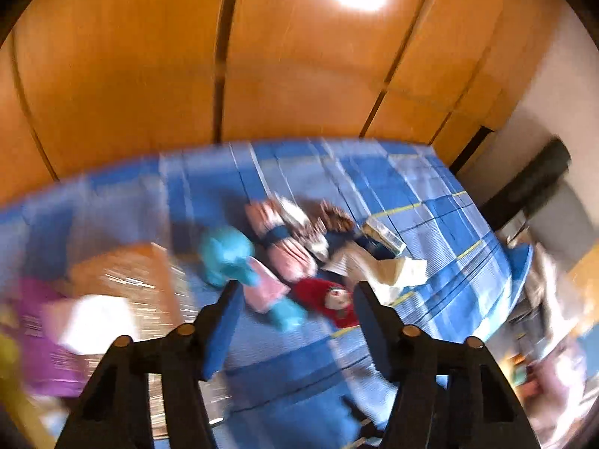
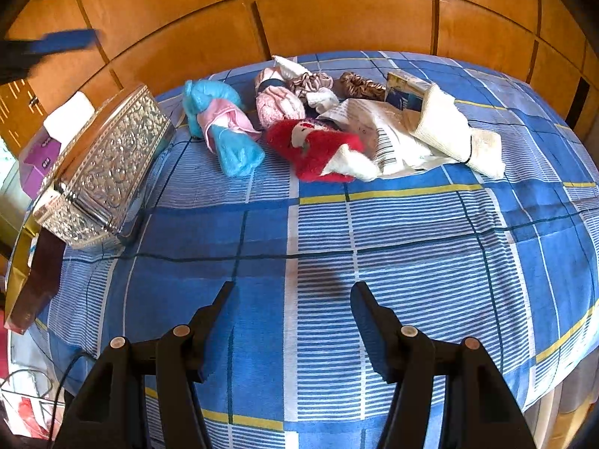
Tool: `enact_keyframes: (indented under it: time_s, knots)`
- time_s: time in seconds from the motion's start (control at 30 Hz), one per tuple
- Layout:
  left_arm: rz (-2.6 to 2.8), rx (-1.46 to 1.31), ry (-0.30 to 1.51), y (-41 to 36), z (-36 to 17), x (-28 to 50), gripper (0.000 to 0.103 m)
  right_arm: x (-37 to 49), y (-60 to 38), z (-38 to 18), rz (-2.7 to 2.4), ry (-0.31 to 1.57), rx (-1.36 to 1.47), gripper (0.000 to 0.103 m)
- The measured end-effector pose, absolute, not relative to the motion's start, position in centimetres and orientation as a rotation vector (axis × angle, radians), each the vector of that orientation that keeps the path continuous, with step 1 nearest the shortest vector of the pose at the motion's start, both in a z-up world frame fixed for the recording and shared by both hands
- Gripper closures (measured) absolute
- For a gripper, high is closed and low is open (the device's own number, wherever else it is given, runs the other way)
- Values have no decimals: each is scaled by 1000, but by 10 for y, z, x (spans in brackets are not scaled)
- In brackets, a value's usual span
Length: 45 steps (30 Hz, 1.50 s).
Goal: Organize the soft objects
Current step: 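Move the left gripper to the blue-and-pink plush and grasp it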
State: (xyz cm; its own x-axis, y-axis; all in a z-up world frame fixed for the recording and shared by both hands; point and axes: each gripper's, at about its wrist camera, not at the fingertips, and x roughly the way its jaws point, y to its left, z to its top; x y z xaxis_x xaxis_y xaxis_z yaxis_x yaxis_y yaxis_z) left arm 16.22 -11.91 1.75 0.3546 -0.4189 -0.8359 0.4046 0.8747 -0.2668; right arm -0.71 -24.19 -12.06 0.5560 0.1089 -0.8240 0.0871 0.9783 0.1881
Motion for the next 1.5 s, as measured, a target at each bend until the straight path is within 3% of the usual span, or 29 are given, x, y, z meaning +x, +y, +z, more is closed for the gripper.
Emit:
enact_keyframes:
  time_s: [0.33, 0.57, 0.77, 0.83, 0.9, 1.0, 1.43, 1.5]
  knots:
    - [-340, 21, 1332, -163, -49, 214, 46, -6, -265, -124, -9, 997, 317, 41]
    - [-226, 74, 1389, -167, -82, 225, 36, -6, -283, -126, -31, 998, 385, 41]
    - [-205, 127, 1374, -176, -108, 224, 35, -7, -290, -126, -40, 1001, 403, 41]
    - [-202, 128, 1358, -175, -114, 224, 40, -7, -291, -127, -39, 1001, 403, 41]
    - [-198, 158, 1312, -175, -115, 220, 67, -6, -291, -126, -38, 997, 396, 41]
    - [-231, 172, 1247, -167, -108, 208, 80, -8, -295, -126, -51, 988, 399, 41]
    - [-602, 230, 1235, -164, -102, 121, 80, -10, -298, -122, -71, 993, 346, 44]
    - [-570, 219, 1237, -164, -104, 123, 69, -11, -298, -118, -72, 989, 323, 44]
